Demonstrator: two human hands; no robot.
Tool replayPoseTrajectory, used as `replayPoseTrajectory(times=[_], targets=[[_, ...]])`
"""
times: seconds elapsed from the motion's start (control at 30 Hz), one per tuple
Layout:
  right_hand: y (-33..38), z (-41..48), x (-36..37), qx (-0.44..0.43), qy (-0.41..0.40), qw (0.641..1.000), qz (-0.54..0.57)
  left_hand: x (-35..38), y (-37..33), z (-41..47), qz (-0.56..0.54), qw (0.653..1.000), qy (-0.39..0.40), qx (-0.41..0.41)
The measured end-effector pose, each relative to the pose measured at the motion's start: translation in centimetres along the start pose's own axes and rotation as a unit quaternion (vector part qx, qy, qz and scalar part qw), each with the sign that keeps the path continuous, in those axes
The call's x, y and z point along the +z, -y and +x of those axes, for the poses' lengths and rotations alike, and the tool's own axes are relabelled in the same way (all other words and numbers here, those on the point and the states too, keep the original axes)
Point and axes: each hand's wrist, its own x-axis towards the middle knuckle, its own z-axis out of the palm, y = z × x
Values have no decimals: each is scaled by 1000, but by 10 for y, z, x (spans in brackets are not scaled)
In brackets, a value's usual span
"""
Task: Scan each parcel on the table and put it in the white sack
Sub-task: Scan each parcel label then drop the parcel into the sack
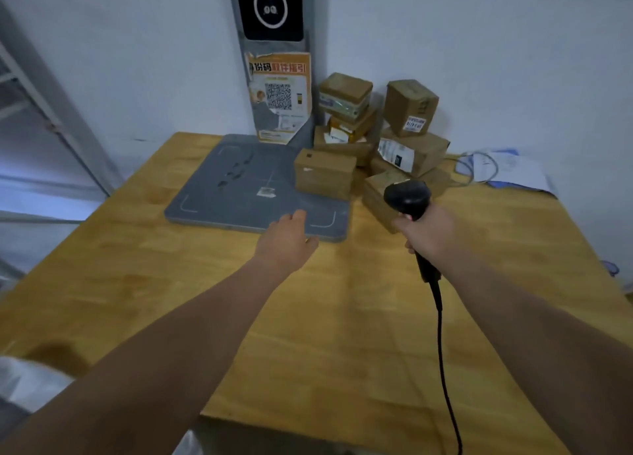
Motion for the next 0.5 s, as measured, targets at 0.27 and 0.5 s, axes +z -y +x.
replayPoseTrajectory(times=[0.27,0.5], targets=[[16,96,14,58,40,993,97,4,5,101,49,998,42,-3],[34,166,53,84,38,988,125,7,21,203,114,989,68,63]])
